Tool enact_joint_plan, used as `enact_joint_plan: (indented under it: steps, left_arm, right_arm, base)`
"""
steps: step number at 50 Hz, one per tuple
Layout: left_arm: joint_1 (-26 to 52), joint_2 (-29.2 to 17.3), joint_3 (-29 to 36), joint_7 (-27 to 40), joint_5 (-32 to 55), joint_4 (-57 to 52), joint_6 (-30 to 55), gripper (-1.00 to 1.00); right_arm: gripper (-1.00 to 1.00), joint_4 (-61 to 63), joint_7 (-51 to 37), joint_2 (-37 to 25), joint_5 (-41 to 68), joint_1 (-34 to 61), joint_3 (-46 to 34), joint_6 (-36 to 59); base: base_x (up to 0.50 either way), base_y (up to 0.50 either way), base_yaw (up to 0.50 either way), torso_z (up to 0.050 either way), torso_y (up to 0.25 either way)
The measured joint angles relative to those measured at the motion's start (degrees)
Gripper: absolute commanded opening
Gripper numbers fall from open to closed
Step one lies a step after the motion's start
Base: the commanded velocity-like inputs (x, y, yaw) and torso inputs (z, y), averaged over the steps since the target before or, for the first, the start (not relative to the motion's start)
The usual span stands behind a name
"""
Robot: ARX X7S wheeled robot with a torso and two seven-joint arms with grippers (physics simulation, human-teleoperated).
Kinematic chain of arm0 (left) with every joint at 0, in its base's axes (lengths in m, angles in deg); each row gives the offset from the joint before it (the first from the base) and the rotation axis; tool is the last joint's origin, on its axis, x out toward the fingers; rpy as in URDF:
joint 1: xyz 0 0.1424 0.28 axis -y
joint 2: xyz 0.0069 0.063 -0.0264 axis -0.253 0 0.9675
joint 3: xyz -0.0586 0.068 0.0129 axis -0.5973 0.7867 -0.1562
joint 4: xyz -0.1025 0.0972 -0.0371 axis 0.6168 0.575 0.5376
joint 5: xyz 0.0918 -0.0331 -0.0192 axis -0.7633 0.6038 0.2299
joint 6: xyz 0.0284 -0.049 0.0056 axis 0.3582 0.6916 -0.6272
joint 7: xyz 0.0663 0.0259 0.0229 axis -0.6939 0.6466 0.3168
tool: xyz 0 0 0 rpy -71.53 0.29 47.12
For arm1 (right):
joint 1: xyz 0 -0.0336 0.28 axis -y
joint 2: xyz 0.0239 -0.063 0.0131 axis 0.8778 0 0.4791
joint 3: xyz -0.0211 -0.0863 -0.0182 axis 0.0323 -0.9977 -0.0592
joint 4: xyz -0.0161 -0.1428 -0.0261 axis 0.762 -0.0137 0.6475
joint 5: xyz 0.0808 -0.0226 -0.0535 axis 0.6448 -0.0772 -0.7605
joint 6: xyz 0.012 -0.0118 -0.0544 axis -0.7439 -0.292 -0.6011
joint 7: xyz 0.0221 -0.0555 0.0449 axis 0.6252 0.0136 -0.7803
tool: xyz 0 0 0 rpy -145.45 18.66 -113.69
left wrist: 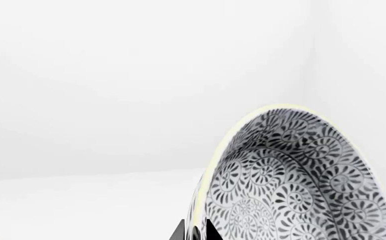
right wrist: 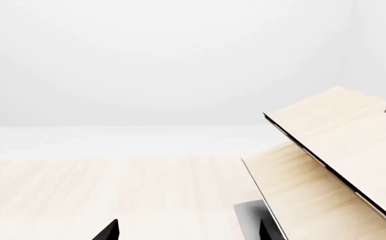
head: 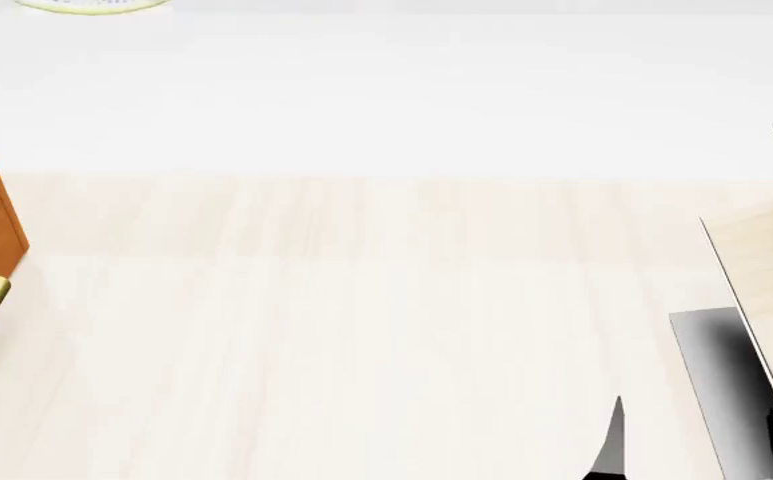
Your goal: Close the top drawer of the cabinet and put the bowl on top of it.
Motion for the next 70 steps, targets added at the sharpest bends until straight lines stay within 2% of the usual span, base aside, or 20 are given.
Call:
enact_joint_plan:
  steps: [26, 48, 70]
  left_arm:
    - [10.60, -4.36, -2.52, 4.04, -3.62, 8.86, -2.82, -1.00]
    - [19.26, -6.17, -6.21, 9.45, -10.72, 23.81, -11.37, -1.00]
    - [22.96, -8.46, -7.84, 12.38, -16.50, 35.80, -18.33, -1.00]
  right_arm:
    - [1.00, -0.72, 0.55, 0.01, -0.65, -1.05, -0.40, -1.14]
    - [1.00, -0.49, 0.04, -0.50, -2.16, -0.67, -1.76, -1.03]
    - [1.00, -2.33, 0.75, 0.04, -3.68, -0.67, -3.16, -2.26]
  base:
    - [0.00, 0.00, 0.00, 0.000, 0.000]
    - [0.00, 0.00, 0.00, 0.000, 0.000]
    - [0.00, 0.00, 0.00, 0.000, 0.000]
